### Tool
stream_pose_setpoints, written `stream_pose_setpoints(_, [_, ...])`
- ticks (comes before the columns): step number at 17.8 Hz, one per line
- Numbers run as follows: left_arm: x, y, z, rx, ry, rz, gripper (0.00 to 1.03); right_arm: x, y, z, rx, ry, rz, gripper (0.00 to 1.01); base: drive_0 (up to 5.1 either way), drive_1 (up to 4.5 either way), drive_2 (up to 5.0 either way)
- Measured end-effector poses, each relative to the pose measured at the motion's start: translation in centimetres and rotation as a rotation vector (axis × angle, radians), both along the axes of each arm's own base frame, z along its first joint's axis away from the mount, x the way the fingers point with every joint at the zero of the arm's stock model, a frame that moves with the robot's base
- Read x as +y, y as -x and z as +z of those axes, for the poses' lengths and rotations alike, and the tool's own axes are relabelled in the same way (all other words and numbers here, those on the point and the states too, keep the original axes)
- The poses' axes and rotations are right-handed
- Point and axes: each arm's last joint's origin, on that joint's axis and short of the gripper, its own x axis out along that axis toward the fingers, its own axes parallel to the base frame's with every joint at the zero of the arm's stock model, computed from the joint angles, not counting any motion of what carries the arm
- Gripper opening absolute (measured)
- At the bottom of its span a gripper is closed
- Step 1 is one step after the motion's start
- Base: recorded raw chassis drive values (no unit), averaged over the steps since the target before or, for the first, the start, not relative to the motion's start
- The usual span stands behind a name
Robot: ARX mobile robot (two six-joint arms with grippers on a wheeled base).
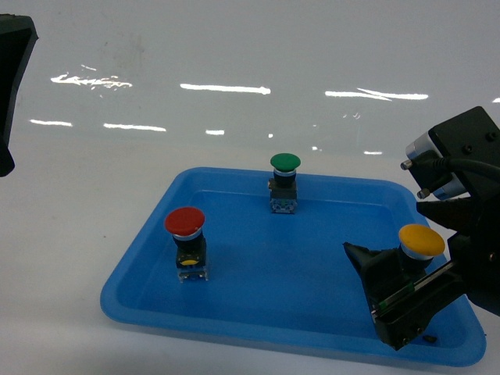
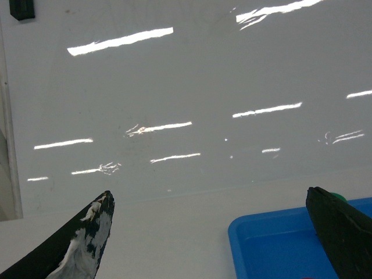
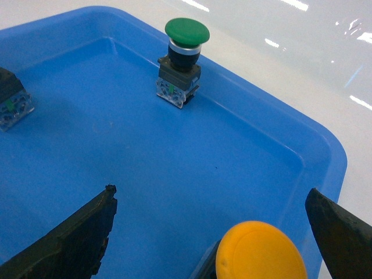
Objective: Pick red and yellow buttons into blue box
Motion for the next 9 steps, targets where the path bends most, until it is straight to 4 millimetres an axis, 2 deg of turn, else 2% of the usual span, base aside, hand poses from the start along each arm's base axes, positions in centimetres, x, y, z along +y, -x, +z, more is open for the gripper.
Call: stream_pose_setpoints(9, [0.0, 0.0, 0.0, 0.0, 0.0, 0.0, 0.98, -0.5, -0.4, -1.7, 0.016, 0.019, -0.065, 0.98, 0.0, 0.0, 0.0])
